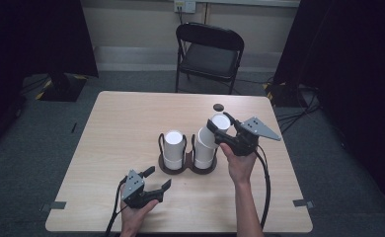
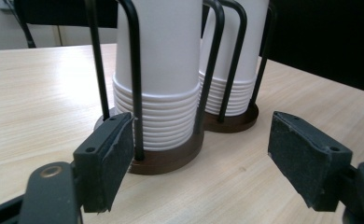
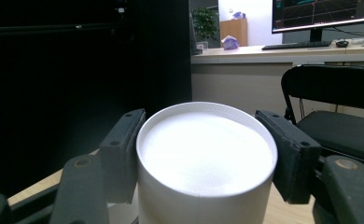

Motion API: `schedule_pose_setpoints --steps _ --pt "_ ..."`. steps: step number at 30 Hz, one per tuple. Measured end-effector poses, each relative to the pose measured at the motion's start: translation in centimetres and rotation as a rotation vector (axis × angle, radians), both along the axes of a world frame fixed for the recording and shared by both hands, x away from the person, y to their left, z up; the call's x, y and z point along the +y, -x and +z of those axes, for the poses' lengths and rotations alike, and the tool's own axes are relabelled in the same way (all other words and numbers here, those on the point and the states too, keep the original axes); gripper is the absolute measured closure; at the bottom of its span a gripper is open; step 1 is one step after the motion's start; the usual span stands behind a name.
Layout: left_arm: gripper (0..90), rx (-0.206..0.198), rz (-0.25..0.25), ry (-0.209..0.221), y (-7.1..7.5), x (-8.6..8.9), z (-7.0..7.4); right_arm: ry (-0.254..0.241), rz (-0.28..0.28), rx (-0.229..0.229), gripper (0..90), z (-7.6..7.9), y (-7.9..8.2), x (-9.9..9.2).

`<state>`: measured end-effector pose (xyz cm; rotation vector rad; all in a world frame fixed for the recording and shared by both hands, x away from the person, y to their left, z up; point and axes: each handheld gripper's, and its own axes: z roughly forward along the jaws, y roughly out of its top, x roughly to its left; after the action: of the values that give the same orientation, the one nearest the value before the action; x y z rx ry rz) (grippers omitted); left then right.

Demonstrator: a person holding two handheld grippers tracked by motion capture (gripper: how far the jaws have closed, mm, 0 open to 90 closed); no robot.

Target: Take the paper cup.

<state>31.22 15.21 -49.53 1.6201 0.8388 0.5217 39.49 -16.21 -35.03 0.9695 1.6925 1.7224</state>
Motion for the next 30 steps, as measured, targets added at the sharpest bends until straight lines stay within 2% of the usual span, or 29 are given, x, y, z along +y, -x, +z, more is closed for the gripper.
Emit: schedule_pose_setpoints --steps 5,6,7,10,13,17,21,25,29,30 --pt "24.0 -0.007 -0.010 0.027 -0.1 -0.3 0.2 -0.032 0.014 -0.007 35.6 -0.1 1.2 -0.5" --pt "25.7 -0.016 -0.008 0.026 0.0 -0.4 0.2 -0.056 0.023 0.004 35.7 -0.2 1.7 -0.8" --pt "25.7 -0.014 -0.007 0.031 0.0 -0.6 0.3 -0.054 0.029 0.007 35.6 -0.3 1.9 -0.9" --pt "25.7 -0.023 -0.027 0.033 -0.1 -0.9 0.6 -0.051 0.014 0.007 35.7 -0.5 2.6 -1.2" --pt "26.2 -0.025 -0.042 0.043 -0.1 -1.3 0.8 -0.088 0.018 0.002 35.7 -1.0 3.9 -1.8" --pt "28.3 -0.022 -0.073 0.047 -0.2 -1.7 1.0 -0.101 0.023 0.007 35.7 -1.3 4.6 -2.2" --pt "28.9 -0.023 -0.109 0.056 -0.3 -2.1 1.1 -0.138 0.031 0.026 35.7 -2.2 5.8 -2.4" --pt "31.3 -0.020 -0.138 0.074 -0.6 -2.3 1.3 -0.156 0.035 0.045 35.7 -3.2 6.6 -2.4" --pt "31.3 -0.026 -0.164 0.071 -0.7 -2.3 1.6 -0.179 0.056 0.063 35.7 -3.8 7.1 -2.1" --pt "31.2 -0.027 -0.180 0.083 -0.8 -2.3 1.6 -0.183 0.058 0.070 35.7 -4.0 7.2 -2.0"
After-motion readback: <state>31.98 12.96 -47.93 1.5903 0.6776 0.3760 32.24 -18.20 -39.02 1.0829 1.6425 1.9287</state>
